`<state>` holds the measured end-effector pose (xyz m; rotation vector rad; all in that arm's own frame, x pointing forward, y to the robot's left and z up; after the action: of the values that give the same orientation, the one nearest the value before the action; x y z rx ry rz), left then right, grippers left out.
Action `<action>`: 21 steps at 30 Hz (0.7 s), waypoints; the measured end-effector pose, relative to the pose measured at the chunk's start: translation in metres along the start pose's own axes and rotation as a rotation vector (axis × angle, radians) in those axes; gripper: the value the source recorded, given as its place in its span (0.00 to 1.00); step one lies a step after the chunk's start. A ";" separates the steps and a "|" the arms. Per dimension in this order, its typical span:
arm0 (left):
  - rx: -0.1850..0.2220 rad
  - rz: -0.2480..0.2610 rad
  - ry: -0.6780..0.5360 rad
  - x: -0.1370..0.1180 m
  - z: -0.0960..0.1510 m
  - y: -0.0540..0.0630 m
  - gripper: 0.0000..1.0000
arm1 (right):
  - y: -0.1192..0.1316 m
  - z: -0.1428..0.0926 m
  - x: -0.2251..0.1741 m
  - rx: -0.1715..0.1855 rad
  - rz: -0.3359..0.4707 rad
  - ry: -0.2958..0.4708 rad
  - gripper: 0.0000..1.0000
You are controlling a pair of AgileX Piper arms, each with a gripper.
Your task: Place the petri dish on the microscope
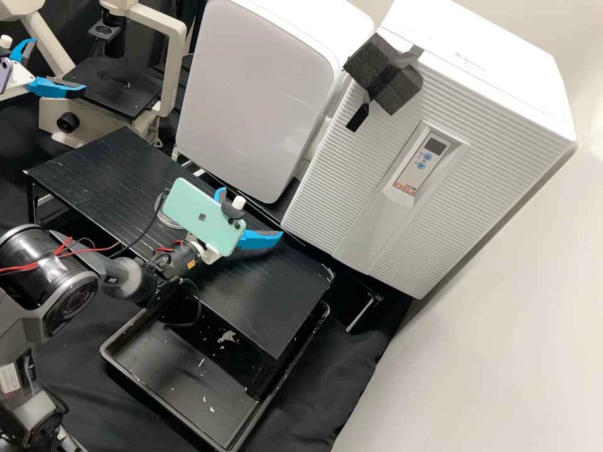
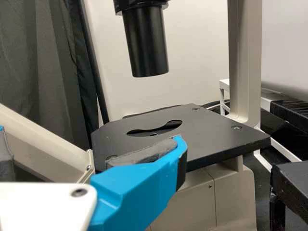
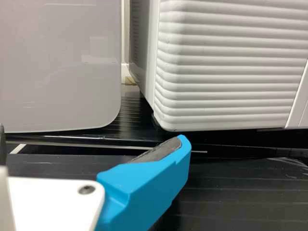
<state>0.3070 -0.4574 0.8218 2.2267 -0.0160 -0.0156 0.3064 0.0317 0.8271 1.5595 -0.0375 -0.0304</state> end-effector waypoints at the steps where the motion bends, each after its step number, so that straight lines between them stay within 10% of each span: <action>1: 0.000 0.000 0.000 0.000 0.000 0.000 1.00 | 0.000 0.000 0.000 0.000 0.000 0.000 1.00; 13: 0.004 -0.002 -0.015 0.000 0.002 0.000 1.00 | 0.000 0.000 0.000 0.000 0.000 0.000 1.00; 21: -0.056 -0.034 -0.245 -0.005 0.027 0.003 1.00 | 0.000 0.000 0.000 0.000 0.000 0.000 1.00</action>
<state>0.3013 -0.4800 0.8075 2.1562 -0.1109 -0.3035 0.3064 0.0317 0.8271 1.5595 -0.0375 -0.0304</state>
